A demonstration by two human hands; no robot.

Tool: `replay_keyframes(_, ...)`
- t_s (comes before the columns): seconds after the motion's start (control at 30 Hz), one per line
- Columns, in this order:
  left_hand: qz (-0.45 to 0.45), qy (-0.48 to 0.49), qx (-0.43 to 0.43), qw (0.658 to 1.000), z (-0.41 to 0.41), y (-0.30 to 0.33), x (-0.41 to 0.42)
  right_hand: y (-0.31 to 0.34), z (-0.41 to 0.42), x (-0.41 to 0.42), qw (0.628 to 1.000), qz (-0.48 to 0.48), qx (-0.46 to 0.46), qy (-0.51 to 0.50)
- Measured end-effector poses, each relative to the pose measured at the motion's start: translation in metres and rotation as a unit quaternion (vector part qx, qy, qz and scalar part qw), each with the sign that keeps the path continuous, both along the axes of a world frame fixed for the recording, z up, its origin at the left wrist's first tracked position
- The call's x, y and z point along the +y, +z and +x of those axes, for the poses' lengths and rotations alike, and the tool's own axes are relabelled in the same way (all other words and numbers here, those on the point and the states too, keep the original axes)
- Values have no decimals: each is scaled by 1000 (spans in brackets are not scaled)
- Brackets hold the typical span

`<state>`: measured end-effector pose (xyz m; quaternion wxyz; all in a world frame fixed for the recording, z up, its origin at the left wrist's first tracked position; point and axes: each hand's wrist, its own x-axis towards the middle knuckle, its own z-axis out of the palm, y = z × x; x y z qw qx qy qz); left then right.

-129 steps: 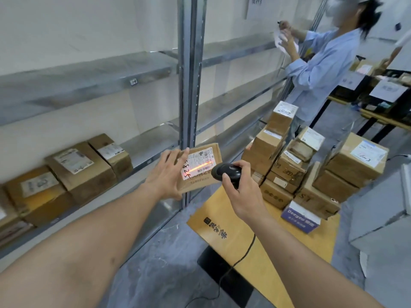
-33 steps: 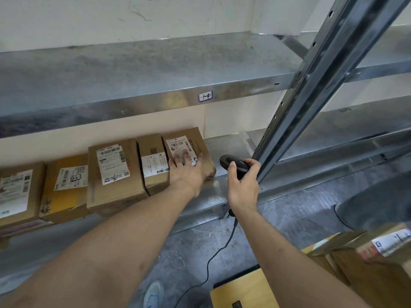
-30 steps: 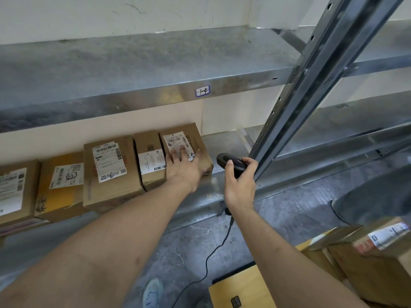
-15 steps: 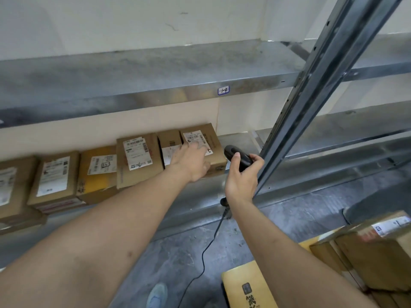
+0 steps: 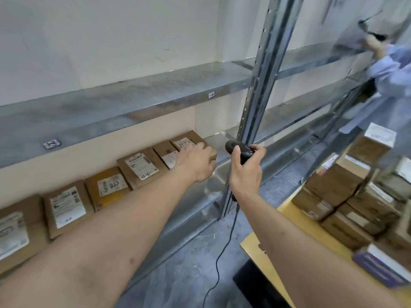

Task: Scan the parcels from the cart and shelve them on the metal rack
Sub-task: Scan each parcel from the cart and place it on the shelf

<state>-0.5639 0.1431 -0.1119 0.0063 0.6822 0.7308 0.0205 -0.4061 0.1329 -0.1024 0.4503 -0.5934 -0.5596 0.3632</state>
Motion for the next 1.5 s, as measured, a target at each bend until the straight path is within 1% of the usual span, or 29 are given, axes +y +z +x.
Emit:
replay_keyframes(0.2,2,-82,-14,997,41,27,-39,26,42,-60,995,22,-18,-91)
replay_keyframes(0.4,31,-162,-13,986,111,57,-67,43,106,-106,980,33,-33,-193)
replay_keyframes(0.6,41,-237,-17,971,213,75,-93,53,194,-146,958,31,-58,-278)
replay_keyframes(0.7,51,-263,-6,964,274,82,-101,58,247,-163,946,41,-89,-308)
replay_keyframes(0.8,63,-285,-20,956,339,90,-112,61,305,-177,937,45,-106,-331)
replay_keyframes(1.0,71,-302,-43,950,457,101,-128,64,420,-201,933,30,-99,-346)
replay_keyframes(1.2,58,-308,-57,948,538,103,-123,64,504,-206,929,21,-80,-360)
replay_keyframes(1.33,59,-309,-54,948,578,103,-103,62,544,-192,922,19,-68,-379)
replay_keyframes(1.5,61,-304,-72,948,613,90,-49,54,580,-151,916,15,-67,-395)
